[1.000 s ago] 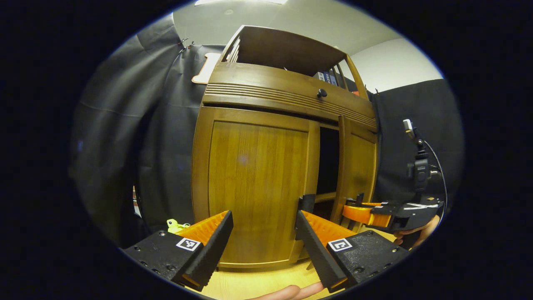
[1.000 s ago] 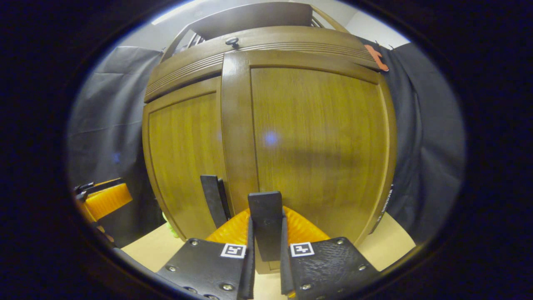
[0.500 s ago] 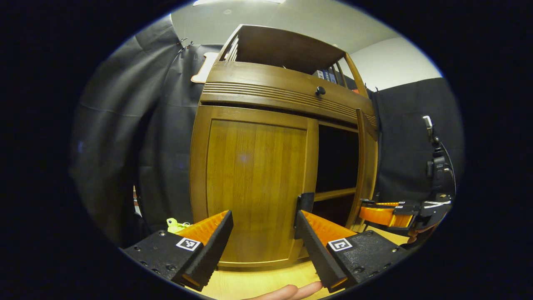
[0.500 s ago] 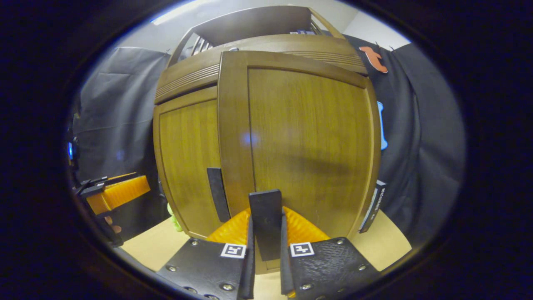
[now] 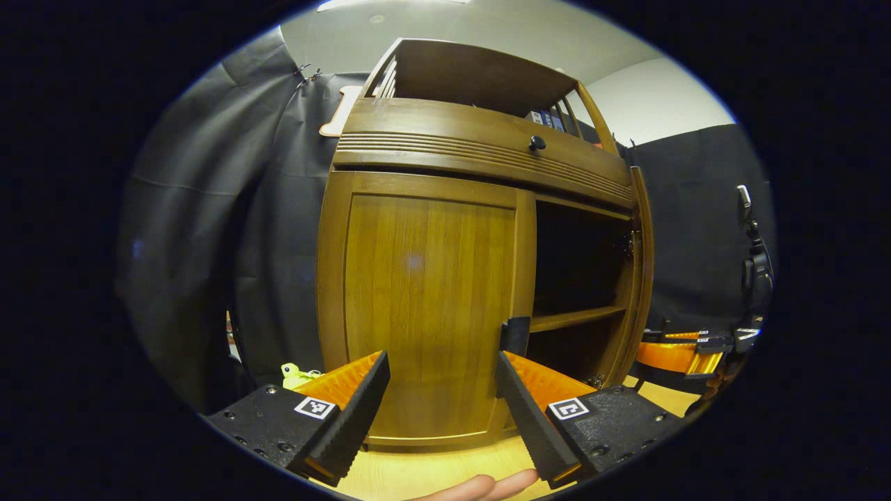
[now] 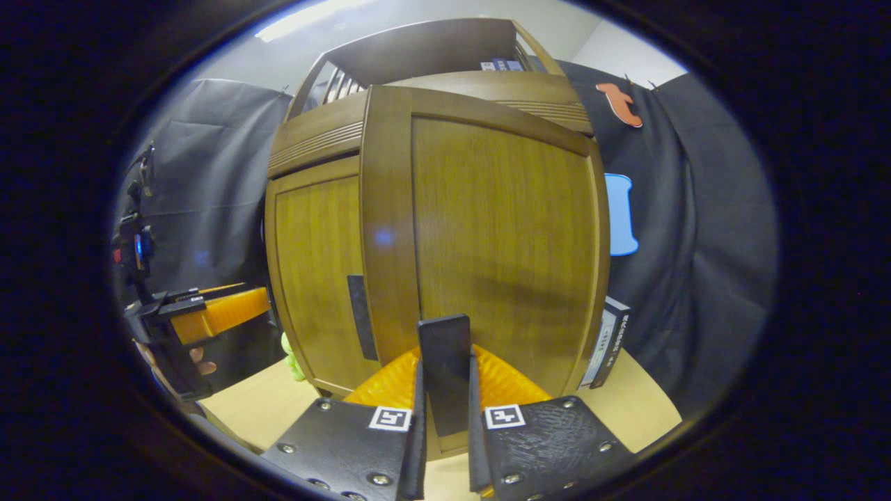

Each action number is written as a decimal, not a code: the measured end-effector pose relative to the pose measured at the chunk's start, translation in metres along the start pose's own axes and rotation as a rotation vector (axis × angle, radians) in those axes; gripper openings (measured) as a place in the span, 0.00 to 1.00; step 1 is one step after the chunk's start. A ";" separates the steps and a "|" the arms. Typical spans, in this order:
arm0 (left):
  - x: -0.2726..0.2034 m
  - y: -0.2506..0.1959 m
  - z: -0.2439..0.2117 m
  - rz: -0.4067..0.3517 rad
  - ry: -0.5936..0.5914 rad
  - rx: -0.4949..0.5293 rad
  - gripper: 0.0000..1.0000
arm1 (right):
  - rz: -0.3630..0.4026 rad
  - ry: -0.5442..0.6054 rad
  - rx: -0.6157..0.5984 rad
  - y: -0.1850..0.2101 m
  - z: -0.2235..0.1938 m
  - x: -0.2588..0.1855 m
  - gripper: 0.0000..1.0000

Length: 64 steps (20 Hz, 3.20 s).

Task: Open the right door of the double-door shoe cabinet with the right hand, and open the left door with the left hand.

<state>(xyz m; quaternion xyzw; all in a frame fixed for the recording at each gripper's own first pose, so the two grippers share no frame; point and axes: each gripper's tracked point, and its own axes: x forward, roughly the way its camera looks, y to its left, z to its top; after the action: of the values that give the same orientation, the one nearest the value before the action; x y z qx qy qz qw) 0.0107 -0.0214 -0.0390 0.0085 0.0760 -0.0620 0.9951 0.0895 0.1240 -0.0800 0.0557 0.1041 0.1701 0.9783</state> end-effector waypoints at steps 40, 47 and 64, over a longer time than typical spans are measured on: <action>0.023 -0.072 -0.057 -0.032 0.084 0.095 0.96 | -0.191 0.000 0.018 -0.209 -0.009 -0.086 0.01; 0.035 -0.078 -0.058 -0.041 0.063 0.065 0.92 | -0.106 -0.038 0.012 -0.223 -0.007 -0.085 0.01; 0.099 -0.098 -0.088 -0.050 0.013 0.039 0.90 | -0.338 -0.223 0.004 -0.266 0.000 -0.208 0.94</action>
<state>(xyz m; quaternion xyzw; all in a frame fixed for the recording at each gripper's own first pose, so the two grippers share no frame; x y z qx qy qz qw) 0.0826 -0.1282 -0.1420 0.0264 0.0812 -0.0885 0.9924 -0.0168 -0.1967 -0.0803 0.0579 0.0035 -0.0041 0.9983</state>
